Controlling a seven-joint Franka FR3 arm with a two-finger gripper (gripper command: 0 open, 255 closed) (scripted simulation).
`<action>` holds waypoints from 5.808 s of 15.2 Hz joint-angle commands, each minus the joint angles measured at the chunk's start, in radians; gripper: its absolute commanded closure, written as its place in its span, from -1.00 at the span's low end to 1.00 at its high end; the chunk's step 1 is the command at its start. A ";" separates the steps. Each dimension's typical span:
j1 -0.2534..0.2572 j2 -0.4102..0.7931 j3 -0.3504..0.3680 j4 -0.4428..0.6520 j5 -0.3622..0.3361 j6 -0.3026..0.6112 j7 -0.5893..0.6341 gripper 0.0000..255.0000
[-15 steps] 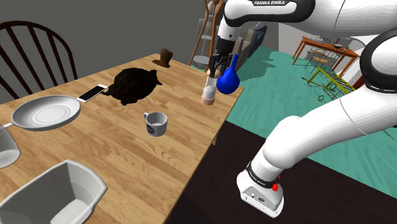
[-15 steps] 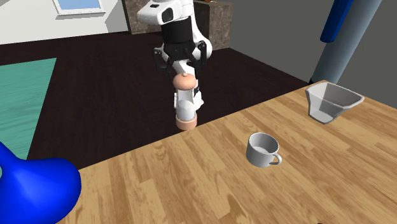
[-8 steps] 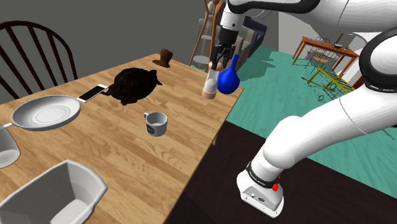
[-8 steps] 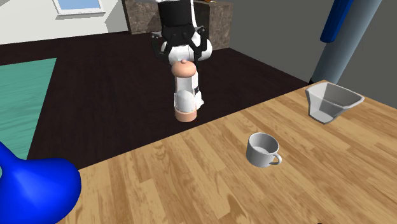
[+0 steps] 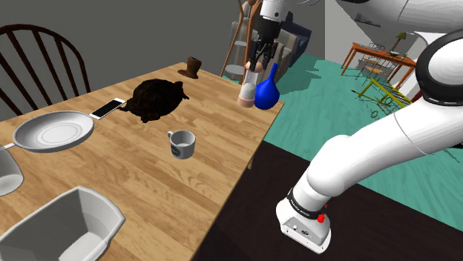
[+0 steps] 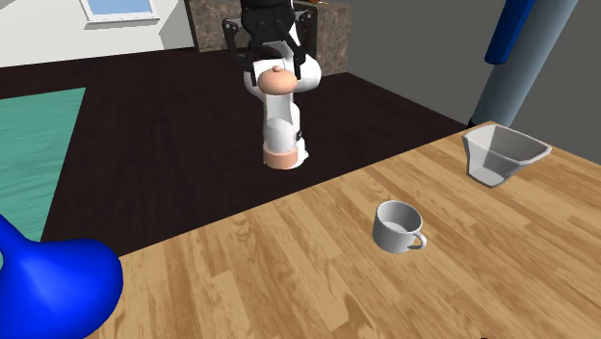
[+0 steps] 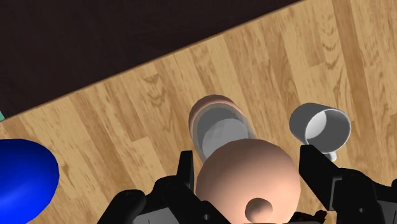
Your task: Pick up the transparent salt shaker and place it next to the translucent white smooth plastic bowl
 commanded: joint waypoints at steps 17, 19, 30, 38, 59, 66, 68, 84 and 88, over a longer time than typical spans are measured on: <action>0.085 0.103 0.162 0.152 0.080 -0.037 0.234 1.00; 0.101 0.130 0.193 0.169 0.091 -0.024 0.279 1.00; 0.196 0.344 0.345 0.356 0.108 0.026 0.522 1.00; 0.287 0.579 0.430 0.611 0.060 0.015 0.696 1.00; 0.451 0.947 0.471 0.951 -0.044 0.046 0.867 1.00; 0.436 0.917 0.471 0.809 -0.037 0.158 0.861 1.00; 0.433 0.913 0.471 0.775 -0.036 0.188 0.859 1.00; 0.422 0.923 0.466 0.573 -0.038 0.398 0.852 1.00; 0.422 0.927 0.466 0.559 -0.039 0.417 0.852 1.00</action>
